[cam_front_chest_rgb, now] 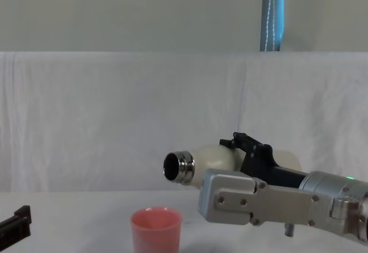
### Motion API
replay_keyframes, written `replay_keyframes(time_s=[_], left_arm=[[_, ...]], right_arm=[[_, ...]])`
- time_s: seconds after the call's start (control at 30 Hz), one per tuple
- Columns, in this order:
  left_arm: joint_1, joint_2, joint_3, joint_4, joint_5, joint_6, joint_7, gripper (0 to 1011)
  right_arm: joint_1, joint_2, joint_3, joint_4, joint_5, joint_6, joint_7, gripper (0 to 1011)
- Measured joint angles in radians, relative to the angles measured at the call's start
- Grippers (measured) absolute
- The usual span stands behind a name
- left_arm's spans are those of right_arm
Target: Grasp the thermos with one hand and pour water into the cup lid.
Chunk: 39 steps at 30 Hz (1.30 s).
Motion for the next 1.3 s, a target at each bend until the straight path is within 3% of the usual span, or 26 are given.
replay_keyframes(time_s=[1.3], left_arm=[[0.000,0.000,0.000,0.000,0.000,0.000,0.000,1001]], right_arm=[[0.023,0.016,-0.028,0.005,-0.048,0.011,-0.022,950]])
